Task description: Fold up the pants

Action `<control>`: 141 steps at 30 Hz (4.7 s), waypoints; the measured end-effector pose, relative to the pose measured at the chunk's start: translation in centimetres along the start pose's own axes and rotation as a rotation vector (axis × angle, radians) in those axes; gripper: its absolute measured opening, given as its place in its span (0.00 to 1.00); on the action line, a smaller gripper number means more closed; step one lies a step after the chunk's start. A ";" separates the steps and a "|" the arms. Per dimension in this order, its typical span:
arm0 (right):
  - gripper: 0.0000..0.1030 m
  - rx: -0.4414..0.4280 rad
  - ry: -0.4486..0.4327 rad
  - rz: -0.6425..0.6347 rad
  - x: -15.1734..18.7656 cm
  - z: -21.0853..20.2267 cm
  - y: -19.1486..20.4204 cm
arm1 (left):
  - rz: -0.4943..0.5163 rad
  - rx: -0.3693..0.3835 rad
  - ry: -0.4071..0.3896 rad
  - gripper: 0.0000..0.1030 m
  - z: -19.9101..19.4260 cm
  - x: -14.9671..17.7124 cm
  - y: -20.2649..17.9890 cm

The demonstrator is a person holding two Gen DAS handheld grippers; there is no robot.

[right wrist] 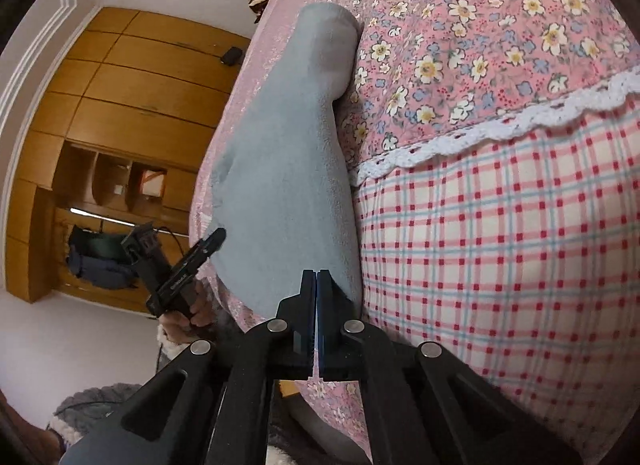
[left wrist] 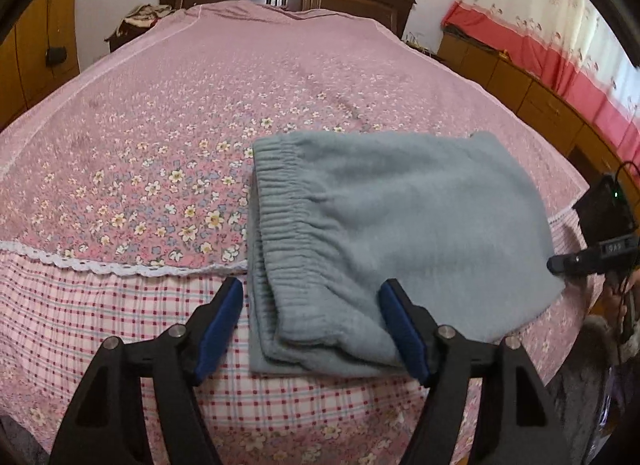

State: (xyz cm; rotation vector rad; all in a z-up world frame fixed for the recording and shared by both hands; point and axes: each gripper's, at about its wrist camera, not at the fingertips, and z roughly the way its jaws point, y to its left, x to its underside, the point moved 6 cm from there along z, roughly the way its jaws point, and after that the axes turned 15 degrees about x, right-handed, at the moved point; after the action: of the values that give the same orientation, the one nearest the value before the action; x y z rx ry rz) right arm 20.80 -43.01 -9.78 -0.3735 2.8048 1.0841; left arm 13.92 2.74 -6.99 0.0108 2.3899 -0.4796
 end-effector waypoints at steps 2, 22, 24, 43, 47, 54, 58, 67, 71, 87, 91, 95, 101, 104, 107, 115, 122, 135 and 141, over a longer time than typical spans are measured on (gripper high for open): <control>0.02 0.022 -0.012 -0.004 0.4 -0.3 0.5 | -0.007 0.004 0.000 0.72 -0.8 0.6 0.2; 0.80 -0.224 -0.839 0.684 10.8 -5.1 -0.1 | -0.037 0.077 -0.041 0.73 -5.9 4.0 -0.8; 0.80 -0.326 -0.818 0.671 10.2 -5.3 -0.3 | -0.014 0.080 -0.058 0.73 -6.9 4.6 -0.9; 0.66 -0.031 -0.578 0.389 9.1 -1.6 3.6 | -0.083 0.095 -0.037 0.72 -6.2 6.3 0.6; 0.67 -0.078 -0.637 0.425 9.1 -1.3 3.7 | -0.054 0.081 -0.031 0.73 -5.6 6.2 0.3; 0.67 -0.113 -0.772 0.468 6.6 0.4 4.4 | -0.034 0.080 -0.022 0.73 -5.4 6.5 -0.5; 0.67 -0.062 -0.801 0.497 7.3 1.1 4.3 | -0.021 0.069 -0.012 0.73 -5.1 6.6 -1.0; 0.10 0.101 -0.766 0.475 6.2 2.1 6.2 | 0.008 0.078 0.000 0.73 -4.0 6.7 -3.7; 0.10 0.257 -0.764 0.389 6.1 2.0 7.4 | -0.005 0.085 -0.002 0.73 -4.5 7.3 -3.0; 0.09 0.867 -0.745 -0.072 2.7 0.4 17.2 | -0.055 0.098 -0.036 0.73 -5.2 7.1 -1.5; 0.09 1.024 -0.759 -0.238 2.0 1.2 20.5 | -0.067 0.113 -0.055 0.73 -6.5 7.7 1.0; 0.09 1.178 -0.776 -0.453 2.6 3.0 24.2 | -0.102 0.125 -0.085 0.72 -7.1 7.8 2.6; 0.09 1.275 -0.792 -0.720 3.9 8.2 29.8 | -0.209 0.072 -0.184 0.72 -9.6 9.3 7.5; 0.09 1.305 -0.787 -0.886 4.4 11.7 32.5 | -0.283 0.078 -0.231 0.72 -11.1 9.8 9.3; 0.09 1.312 -0.746 -1.003 5.1 15.2 33.5 | -0.304 0.087 -0.253 0.72 -11.9 9.8 9.9; 0.09 1.293 -0.670 -1.112 5.8 19.2 34.1 | -0.318 0.092 -0.244 0.72 -11.7 9.8 11.1; 0.09 1.284 -0.628 -1.125 5.7 20.1 34.6 | -0.345 0.098 -0.249 0.72 -12.3 10.3 11.5; 0.41 0.919 -0.628 -1.031 8.0 20.2 37.3 | -0.458 0.024 -0.407 0.69 -18.4 11.3 15.6; 0.40 0.574 -0.687 -0.679 8.1 13.3 34.7 | -0.403 0.055 -0.405 0.69 -19.8 8.2 14.9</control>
State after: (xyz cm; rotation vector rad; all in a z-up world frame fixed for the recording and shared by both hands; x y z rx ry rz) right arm 3.96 -10.81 1.27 -0.6546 1.9898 0.1767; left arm -2.83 22.42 -3.53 -0.5046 1.9772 -0.6632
